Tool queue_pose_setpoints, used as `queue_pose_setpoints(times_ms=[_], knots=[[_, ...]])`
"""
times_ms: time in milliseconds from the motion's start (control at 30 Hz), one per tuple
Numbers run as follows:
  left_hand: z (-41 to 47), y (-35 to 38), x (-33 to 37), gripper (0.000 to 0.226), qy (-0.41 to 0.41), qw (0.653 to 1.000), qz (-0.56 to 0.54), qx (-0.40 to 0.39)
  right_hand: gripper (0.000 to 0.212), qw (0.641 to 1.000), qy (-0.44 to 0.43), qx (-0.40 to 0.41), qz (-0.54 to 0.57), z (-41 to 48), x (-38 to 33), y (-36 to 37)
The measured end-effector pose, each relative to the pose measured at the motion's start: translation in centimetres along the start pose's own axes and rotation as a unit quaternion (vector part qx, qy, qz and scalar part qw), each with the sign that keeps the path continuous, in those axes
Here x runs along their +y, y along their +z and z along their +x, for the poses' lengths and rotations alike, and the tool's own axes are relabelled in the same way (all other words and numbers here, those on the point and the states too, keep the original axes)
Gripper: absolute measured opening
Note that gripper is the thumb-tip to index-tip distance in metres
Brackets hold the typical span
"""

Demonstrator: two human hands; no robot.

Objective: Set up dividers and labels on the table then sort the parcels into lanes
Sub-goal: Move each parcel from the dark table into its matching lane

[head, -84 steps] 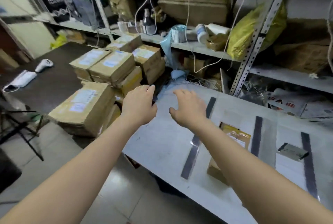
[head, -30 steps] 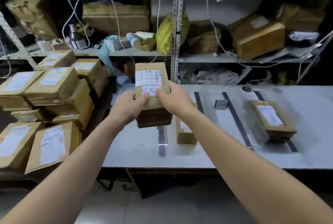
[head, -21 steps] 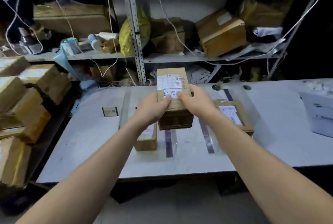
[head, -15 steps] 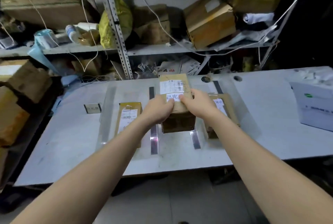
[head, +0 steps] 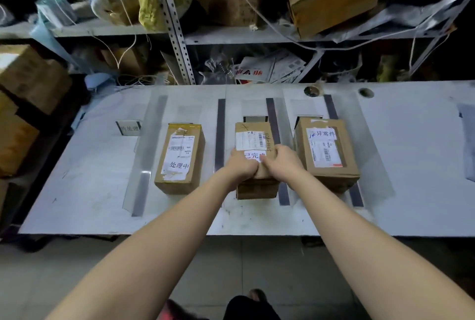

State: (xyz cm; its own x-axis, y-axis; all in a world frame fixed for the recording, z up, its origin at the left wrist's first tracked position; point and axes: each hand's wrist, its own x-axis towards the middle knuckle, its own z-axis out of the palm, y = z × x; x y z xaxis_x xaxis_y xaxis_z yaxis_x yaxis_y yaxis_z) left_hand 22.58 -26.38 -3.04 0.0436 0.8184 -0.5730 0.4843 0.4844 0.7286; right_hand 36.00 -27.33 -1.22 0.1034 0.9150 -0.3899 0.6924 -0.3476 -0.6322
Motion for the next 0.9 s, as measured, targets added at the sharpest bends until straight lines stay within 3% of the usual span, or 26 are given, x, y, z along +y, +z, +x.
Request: queue_pose_setpoints(times_ms=[67,300,400,467,567,767,900], knots=[[1.9,0.4,-1.8,0.088,0.010,1.000,0.007,0.011,0.040,1.000,0.002,0.003,0.001,0.3,0.4,0.6],[0.4,-0.6,-2.0,0.068,0.031,0.996,0.076,0.026,0.039,1.000,0.014,-0.008,0.014,0.4,0.9,1.5],[-3.4,-2.7,1.3,0.055,0.098,0.989,0.101,0.048,0.032,0.999,-0.015,0.043,-0.019,0.2,-1.3,1.0],[-5.3,-5.0,3.1,0.056,0.146,0.977,0.136,0.076,0.043,0.994,-0.057,0.071,-0.065,0.0,-4.0,0.6],[-7.3,-10.4,3.9,0.067,0.193,0.941,0.237,0.145,0.064,0.981,-0.139,0.067,-0.116,-0.6,-9.4,0.6],[-10.7,-26.2,-1.6,0.063,0.144,0.881,0.362,0.268,0.066,0.928,-0.302,0.065,-0.209,-3.6,-22.2,4.4],[-14.9,-36.7,-7.4,0.068,0.112,0.840,0.416,0.329,0.066,0.895,-0.366,0.063,-0.245,-6.4,-30.3,10.2]])
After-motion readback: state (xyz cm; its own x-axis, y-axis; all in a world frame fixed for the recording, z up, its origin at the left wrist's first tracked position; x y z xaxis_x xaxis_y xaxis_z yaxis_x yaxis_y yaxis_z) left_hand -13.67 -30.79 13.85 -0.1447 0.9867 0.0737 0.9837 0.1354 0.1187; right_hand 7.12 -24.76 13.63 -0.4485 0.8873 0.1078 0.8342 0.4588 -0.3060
